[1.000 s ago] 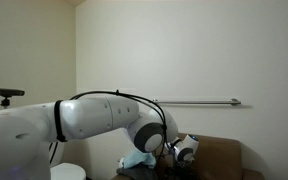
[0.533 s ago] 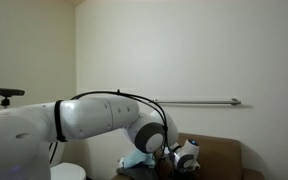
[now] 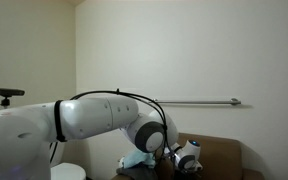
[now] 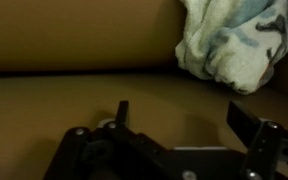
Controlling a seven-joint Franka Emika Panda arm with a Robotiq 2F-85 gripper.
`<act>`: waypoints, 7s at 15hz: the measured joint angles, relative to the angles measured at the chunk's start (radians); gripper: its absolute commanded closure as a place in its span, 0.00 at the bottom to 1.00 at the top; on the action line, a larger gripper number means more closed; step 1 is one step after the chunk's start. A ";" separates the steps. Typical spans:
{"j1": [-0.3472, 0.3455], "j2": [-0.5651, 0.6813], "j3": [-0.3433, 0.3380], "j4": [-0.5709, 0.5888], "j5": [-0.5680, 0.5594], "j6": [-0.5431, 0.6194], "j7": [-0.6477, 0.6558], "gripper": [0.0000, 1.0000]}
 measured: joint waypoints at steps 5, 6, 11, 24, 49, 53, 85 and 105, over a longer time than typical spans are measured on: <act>0.023 0.008 -0.009 -0.029 0.000 -0.002 -0.036 0.00; 0.030 0.011 -0.009 -0.042 0.000 -0.002 -0.049 0.00; 0.051 0.026 -0.011 -0.117 0.000 0.001 -0.088 0.00; -0.132 0.031 0.076 -0.271 0.126 0.063 -0.568 0.80; -0.164 -0.038 0.223 -0.327 0.196 0.168 -1.147 0.95; -0.186 -0.094 0.270 -0.447 0.204 0.303 -1.157 0.95; -0.095 -0.689 0.026 -1.177 -0.373 1.011 0.205 0.96; 1.383 -0.960 -1.214 -1.144 0.810 1.006 -0.292 0.96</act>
